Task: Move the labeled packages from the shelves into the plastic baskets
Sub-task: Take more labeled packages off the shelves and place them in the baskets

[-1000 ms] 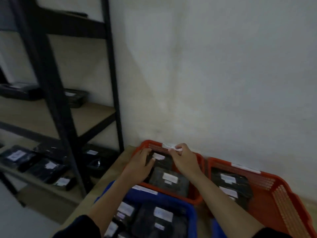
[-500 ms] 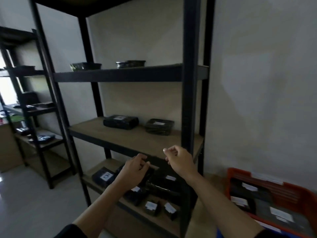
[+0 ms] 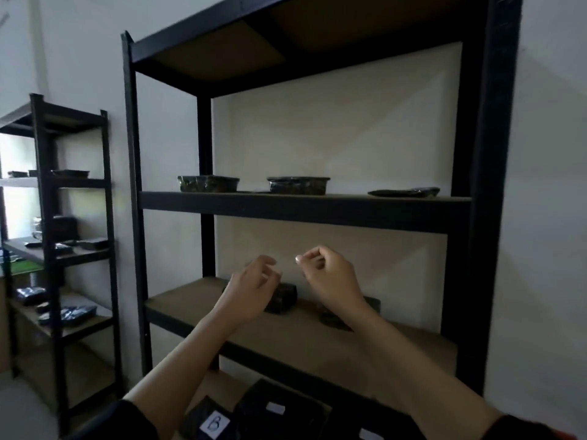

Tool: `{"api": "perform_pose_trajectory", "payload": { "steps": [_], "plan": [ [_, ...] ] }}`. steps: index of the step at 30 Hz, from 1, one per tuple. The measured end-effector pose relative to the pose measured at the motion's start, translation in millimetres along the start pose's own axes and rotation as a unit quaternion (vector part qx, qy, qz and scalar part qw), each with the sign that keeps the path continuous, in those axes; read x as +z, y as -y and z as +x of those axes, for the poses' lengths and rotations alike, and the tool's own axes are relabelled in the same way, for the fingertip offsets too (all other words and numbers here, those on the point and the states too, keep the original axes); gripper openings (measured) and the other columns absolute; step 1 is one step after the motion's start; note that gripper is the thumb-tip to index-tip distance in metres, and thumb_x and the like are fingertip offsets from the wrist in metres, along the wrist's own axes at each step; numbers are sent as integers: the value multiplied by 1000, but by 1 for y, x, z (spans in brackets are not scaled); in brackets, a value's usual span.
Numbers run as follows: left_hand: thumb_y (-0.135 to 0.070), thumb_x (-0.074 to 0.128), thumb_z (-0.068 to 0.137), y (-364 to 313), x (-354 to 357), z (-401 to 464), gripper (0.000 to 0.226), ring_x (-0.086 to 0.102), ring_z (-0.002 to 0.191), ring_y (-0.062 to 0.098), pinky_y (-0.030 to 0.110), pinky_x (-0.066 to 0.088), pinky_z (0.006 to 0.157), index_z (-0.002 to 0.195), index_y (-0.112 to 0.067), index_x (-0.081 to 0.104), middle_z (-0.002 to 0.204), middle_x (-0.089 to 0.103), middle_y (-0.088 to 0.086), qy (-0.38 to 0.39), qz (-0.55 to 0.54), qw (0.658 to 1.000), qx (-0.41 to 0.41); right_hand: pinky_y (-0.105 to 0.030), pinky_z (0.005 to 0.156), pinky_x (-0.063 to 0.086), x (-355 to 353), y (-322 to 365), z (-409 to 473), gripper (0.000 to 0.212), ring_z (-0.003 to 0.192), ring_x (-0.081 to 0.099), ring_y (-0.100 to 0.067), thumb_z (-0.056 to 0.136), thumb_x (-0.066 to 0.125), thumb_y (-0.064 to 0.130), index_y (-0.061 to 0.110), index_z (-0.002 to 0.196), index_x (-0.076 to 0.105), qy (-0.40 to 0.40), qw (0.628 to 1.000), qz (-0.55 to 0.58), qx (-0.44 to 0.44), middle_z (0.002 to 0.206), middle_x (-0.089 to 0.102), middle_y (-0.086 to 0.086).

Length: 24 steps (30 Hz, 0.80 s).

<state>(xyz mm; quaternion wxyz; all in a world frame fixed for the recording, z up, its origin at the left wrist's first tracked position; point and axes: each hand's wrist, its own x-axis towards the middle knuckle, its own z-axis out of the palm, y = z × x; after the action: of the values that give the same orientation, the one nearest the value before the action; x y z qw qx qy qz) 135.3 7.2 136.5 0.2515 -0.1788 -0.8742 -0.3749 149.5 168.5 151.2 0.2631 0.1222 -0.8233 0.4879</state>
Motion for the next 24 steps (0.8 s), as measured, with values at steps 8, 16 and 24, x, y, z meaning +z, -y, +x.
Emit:
{"api": "perform_pose_trajectory", "payload": {
  "steps": [8,16,24],
  "plan": [
    [-27,51,93,17,-63,129,21,55,76,8,18,39,66,107,-15,60,94,61,-2,-106,10,986,130,-26,66,49,26,75,124,17,71,61,-13,86,60,33,16,88,62,-157,967,-128,-155,69,61,9],
    [-34,47,93,74,-83,227,28,52,104,23,37,45,90,111,-17,59,110,57,5,-97,90,979,157,-27,66,39,30,80,256,31,97,59,-36,91,47,34,5,87,57,-93,944,-304,87,92,59,-13],
    [-42,51,89,83,-81,304,33,56,102,23,34,47,88,108,-16,60,113,61,7,57,57,992,101,-23,55,33,51,84,293,29,60,37,-14,102,29,14,8,81,47,26,921,-294,256,77,41,-7]
  ]
}}
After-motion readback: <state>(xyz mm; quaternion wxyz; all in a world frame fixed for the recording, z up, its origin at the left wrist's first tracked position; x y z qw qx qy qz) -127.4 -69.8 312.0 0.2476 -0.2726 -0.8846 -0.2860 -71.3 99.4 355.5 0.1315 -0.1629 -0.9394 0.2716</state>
